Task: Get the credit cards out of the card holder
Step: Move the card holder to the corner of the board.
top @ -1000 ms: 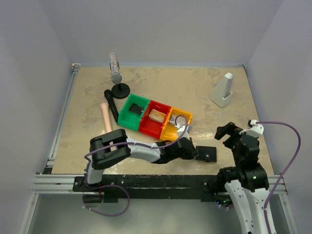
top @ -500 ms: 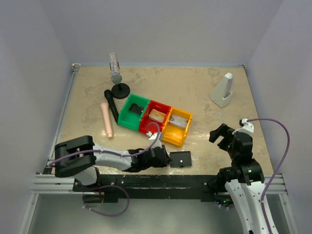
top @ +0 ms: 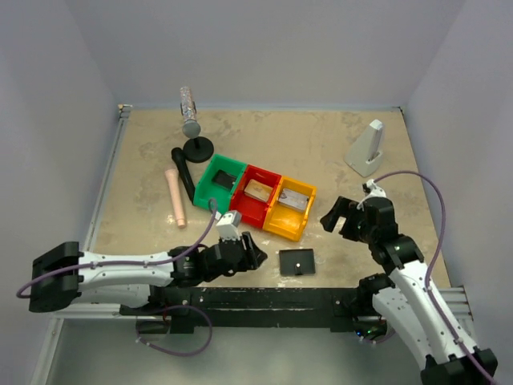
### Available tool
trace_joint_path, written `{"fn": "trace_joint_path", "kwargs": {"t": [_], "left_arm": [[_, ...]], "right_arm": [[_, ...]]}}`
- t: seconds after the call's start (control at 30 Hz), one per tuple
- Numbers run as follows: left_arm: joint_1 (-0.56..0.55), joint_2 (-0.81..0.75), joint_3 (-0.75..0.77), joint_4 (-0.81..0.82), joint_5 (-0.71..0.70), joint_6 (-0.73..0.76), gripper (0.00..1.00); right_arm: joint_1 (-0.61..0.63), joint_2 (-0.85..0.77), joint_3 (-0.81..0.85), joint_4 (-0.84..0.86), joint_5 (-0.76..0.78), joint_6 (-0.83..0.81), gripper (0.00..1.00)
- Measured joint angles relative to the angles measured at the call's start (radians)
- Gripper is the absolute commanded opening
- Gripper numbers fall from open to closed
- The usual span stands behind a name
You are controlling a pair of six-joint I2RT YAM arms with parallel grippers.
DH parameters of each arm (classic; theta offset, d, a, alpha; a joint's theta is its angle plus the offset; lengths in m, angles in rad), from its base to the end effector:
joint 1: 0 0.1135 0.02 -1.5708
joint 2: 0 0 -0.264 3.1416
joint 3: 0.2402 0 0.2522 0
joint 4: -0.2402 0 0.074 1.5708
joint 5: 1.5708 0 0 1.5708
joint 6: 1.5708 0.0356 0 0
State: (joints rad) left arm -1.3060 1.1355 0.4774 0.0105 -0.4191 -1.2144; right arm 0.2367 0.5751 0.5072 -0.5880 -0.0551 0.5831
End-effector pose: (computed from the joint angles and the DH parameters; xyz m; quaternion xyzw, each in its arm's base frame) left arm 0.0726 -0.2125 0.1863 -0.0524 0.8791 -0.3579 0.3105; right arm 0.1296 0.0333 0.2335 0.1426 0.8855 0.1986 0.3951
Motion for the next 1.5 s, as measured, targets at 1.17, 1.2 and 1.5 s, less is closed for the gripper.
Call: {"fn": "trace_joint_path", "kwargs": {"t": [1.17,1.2,1.5], "left_arm": [[0.000,-0.533,-0.107,-0.499,-0.131,0.192,0.53],[0.000,-0.541,-0.107,-0.505,-0.126,0.193,0.53],[0.000,-0.628,-0.108,-0.553,-0.108,0.194,0.52]], "right_arm": [[0.561,0.280,-0.114,0.024,0.119,0.247,0.69],[0.568,0.292,-0.111,0.035,0.116,0.246,0.67],[0.648,0.443,-0.038,0.114,0.082,0.174,0.57]]}}
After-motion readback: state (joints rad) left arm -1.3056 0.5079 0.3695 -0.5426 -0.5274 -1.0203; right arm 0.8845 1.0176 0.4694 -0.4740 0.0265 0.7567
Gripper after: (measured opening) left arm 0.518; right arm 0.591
